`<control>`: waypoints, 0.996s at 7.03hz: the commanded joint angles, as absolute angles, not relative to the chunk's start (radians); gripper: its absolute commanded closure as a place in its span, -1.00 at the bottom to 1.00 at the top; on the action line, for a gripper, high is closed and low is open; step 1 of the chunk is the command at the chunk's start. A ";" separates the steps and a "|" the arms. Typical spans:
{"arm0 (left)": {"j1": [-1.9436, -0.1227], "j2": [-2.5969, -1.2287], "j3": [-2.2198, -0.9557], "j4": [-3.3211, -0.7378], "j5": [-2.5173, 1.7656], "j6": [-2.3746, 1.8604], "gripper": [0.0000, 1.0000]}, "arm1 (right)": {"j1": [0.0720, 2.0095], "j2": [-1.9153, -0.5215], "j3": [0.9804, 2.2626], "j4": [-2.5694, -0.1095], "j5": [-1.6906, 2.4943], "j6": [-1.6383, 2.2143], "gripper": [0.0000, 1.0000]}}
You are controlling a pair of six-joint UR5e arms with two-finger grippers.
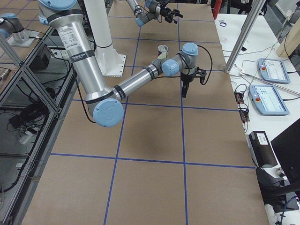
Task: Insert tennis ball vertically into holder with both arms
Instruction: 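Open the left gripper off the upright can while the right arm withdraws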
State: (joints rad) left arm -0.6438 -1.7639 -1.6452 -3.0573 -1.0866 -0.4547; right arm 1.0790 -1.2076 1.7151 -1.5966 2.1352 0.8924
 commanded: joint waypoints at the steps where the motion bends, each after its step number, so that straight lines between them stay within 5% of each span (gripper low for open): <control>1: -0.747 -1.756 -1.635 -2.821 -1.119 -0.526 -0.98 | 1.150 -1.252 1.677 -1.595 2.137 0.720 -0.98; 3: -0.878 -1.778 -1.640 -2.577 -1.281 -0.537 -0.96 | 1.181 -1.252 1.664 -1.594 2.137 0.700 -0.98; 5: -1.058 -1.795 -1.638 -2.343 -1.688 -0.681 -0.70 | 1.203 -1.252 1.652 -1.594 2.144 0.677 -0.98; 7: -1.156 -1.837 -1.634 -2.092 -1.891 -0.752 -0.76 | 1.254 -1.258 1.628 -1.594 2.193 0.608 -0.98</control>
